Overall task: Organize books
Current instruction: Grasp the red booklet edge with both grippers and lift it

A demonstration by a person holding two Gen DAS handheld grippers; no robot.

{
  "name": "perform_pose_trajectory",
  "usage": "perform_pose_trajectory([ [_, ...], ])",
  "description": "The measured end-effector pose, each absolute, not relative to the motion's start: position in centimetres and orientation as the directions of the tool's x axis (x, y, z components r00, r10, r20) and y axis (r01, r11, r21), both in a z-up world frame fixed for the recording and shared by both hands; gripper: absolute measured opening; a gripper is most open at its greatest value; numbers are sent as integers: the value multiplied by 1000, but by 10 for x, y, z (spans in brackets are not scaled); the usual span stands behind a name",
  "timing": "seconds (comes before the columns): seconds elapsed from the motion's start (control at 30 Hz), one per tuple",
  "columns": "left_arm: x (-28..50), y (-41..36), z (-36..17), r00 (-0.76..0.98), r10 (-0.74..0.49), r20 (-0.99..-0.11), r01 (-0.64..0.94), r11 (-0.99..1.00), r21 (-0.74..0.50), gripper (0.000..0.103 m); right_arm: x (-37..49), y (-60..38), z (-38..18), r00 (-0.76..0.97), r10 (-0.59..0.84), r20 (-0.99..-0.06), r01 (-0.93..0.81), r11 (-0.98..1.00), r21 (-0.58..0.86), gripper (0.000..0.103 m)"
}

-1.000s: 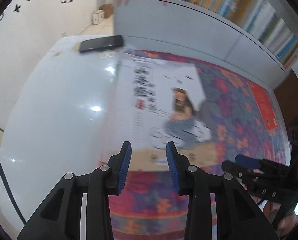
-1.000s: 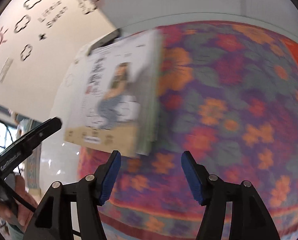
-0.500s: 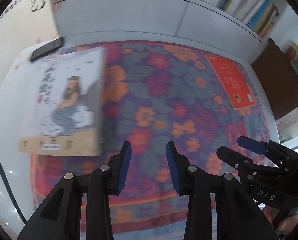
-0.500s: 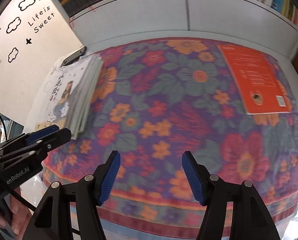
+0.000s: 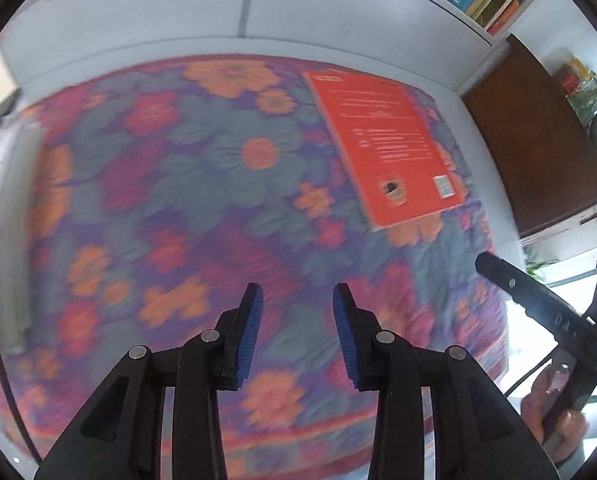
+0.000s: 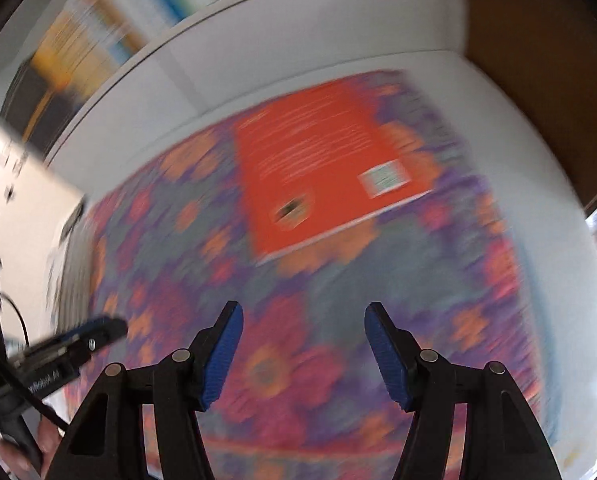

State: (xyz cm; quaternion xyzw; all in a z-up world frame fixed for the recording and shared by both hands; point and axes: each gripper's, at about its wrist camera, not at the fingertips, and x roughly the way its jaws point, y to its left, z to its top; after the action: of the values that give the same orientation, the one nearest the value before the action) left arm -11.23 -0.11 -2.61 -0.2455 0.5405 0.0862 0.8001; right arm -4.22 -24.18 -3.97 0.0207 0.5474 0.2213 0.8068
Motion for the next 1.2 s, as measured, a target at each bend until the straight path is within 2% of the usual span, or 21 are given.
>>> perform_pose_trajectory([
  [0.13, -65, -8, -41, 384, -123, -915, -424, 857, -294, 34, 11, -265, -48, 322, 384, -865, -268, 914, 306, 48],
  [0.3, -20, -9, -63, 383, -143, -913, -430, 847, -313, 32, 69, -265, -64, 342, 373, -862, -252, 921, 298, 41],
  [0.33, -13, -10, -66, 388, -146, -910, -425, 848, -317, 29, 78, -262, -68, 341, 375, -862, -258, 919, 298, 39],
  [0.5, 15, -11, -87, 376, -176, -910, -431, 836, -340, 28, 108, -240, -90, 332, 359, -872, -302, 917, 263, 39],
  [0.57, 17, -12, -88, 396, -188, -899, -422, 832, -360, 26, 112, -234, -99, 293, 385, -875, -321, 902, 289, 39],
  [0.63, 16, -15, -88, 396, -210, -894, -414, 828, -378, 29, 106, -227, -98, 275, 398, -875, -364, 886, 288, 43],
  [0.73, 4, -18, -85, 383, -176, -907, -407, 849, -337, 29, 87, -224, -96, 260, 382, -887, -392, 881, 265, 46],
  [1.0, -115, -36, -86, 278, -190, -942, -371, 883, -287, 30, -17, -258, -100, 39, 533, -845, -423, 775, 469, 46],
  [1.13, -164, -50, -91, 264, -279, -923, -369, 855, -364, 30, -62, -278, -103, -36, 563, -825, -465, 722, 513, 45],
  [1.2, -172, -59, -91, 273, -268, -924, -376, 854, -359, 30, -66, -292, -108, -15, 599, -801, -411, 726, 551, 41],
])
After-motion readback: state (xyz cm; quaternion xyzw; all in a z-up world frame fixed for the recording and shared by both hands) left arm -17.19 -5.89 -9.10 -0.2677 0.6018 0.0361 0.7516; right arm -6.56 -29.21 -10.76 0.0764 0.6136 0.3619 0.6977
